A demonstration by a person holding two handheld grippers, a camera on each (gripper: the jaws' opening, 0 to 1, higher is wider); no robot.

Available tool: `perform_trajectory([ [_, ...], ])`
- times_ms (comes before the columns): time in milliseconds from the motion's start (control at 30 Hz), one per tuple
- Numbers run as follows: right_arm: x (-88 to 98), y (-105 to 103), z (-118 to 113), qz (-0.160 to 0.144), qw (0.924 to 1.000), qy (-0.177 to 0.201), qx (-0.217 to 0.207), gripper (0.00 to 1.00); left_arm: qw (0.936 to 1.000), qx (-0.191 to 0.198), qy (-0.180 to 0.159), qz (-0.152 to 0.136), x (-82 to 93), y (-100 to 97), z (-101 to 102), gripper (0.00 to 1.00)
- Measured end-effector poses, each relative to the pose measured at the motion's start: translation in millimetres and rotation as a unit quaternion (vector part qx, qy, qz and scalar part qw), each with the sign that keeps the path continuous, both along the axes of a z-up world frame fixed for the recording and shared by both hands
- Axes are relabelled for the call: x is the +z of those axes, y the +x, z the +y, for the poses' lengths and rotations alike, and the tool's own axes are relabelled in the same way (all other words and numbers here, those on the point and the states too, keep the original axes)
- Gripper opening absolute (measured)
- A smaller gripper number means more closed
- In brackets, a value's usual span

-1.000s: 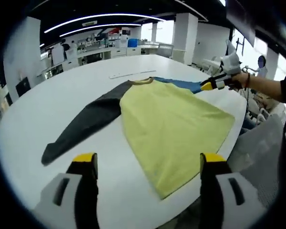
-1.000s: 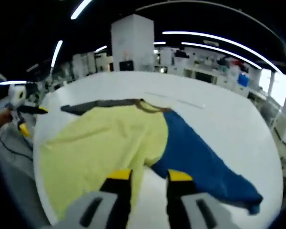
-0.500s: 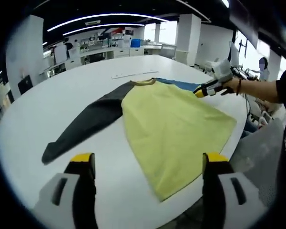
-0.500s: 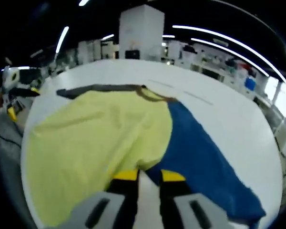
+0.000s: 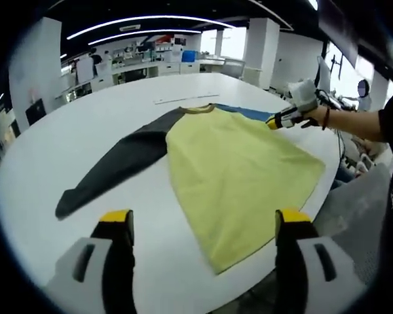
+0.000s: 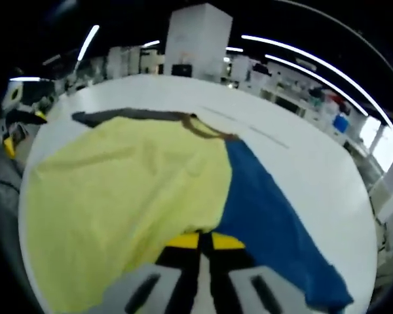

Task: Fold the garment on the visible template until the final outline fits inside the template.

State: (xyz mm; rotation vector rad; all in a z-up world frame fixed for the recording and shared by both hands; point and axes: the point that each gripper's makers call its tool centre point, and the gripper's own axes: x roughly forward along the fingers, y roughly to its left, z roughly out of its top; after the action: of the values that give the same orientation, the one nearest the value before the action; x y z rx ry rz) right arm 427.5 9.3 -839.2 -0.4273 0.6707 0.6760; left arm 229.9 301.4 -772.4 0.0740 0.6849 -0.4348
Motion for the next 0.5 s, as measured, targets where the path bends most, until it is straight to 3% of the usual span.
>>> perform_trajectory([
  [167,14.2,2.7,-13.5,-0.012,0.9998,-0.008,-0.017,0.0,1.0,0.003,0.0,-0.002,0.0,-0.2,4.9,0.86],
  [500,18.2,20.7,-33.3,-0.024,0.9983,-0.011,-0.052,0.0,1.0,0.002,0.001,-0.002,-2.2,-1.2,7.5,0.85],
])
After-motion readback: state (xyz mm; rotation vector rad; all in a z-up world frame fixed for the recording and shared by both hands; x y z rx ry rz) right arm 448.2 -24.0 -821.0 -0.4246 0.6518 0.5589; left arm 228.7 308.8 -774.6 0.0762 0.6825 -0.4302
